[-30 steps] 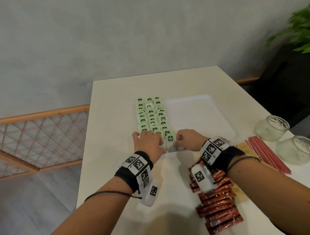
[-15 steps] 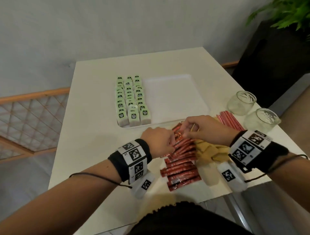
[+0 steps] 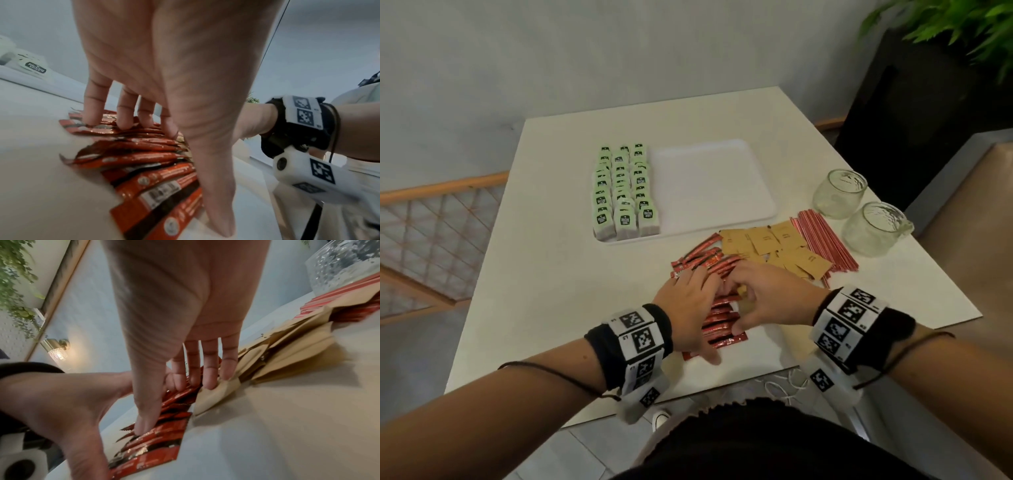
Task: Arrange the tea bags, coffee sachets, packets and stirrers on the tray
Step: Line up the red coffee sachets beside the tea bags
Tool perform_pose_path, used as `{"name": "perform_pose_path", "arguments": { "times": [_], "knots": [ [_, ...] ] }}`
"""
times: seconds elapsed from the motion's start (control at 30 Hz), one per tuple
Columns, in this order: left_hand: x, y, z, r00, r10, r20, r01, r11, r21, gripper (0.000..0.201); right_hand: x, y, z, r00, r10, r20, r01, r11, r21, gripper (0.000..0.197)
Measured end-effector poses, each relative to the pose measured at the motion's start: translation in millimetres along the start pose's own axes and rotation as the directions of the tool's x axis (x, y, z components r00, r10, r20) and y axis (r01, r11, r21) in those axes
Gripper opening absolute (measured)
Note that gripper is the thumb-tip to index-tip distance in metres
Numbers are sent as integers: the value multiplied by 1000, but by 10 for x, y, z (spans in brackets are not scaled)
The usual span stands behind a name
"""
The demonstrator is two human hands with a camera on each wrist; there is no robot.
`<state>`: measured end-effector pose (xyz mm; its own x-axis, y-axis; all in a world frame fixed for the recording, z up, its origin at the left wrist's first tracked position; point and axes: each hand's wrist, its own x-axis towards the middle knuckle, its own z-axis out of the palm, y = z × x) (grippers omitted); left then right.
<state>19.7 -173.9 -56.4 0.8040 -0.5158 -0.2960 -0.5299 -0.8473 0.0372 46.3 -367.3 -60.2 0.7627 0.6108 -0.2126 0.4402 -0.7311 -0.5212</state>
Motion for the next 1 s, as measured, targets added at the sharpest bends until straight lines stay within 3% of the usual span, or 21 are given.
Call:
{"name": "perform_pose_path", "arguments": {
  "times": [0.27, 0.4, 0.6, 0.7, 0.8, 1.0],
  "knots": [
    [156, -50, -89, 992, -118, 52, 125, 982, -144, 57, -7, 37, -3, 999, 6, -34, -6, 1000, -20, 59],
    [218, -90, -124, 992, -108, 66, 116, 982, -148, 44, 58, 69, 31, 998, 4, -69, -6, 999, -39, 38],
    [283, -135, -128, 986, -127, 108, 146, 971, -188, 41, 154, 70, 33, 989, 87, -117, -83, 996, 33, 8],
    [297, -153, -151, 981, -121, 150, 152, 964, -220, 38, 168, 75, 7, 986, 116, -121, -106, 990, 92, 9],
    [299, -199, -213, 981, -106, 163, 153, 939, -307, 28, 155, 93, -50, 974, 151, -170, -102, 958, 267, 11],
    [303, -310, -417, 988, -127, 90, 155, 848, -507, 24, 261, 27, -263, 967, 171, -186, -72, 891, 447, 28]
  ]
}}
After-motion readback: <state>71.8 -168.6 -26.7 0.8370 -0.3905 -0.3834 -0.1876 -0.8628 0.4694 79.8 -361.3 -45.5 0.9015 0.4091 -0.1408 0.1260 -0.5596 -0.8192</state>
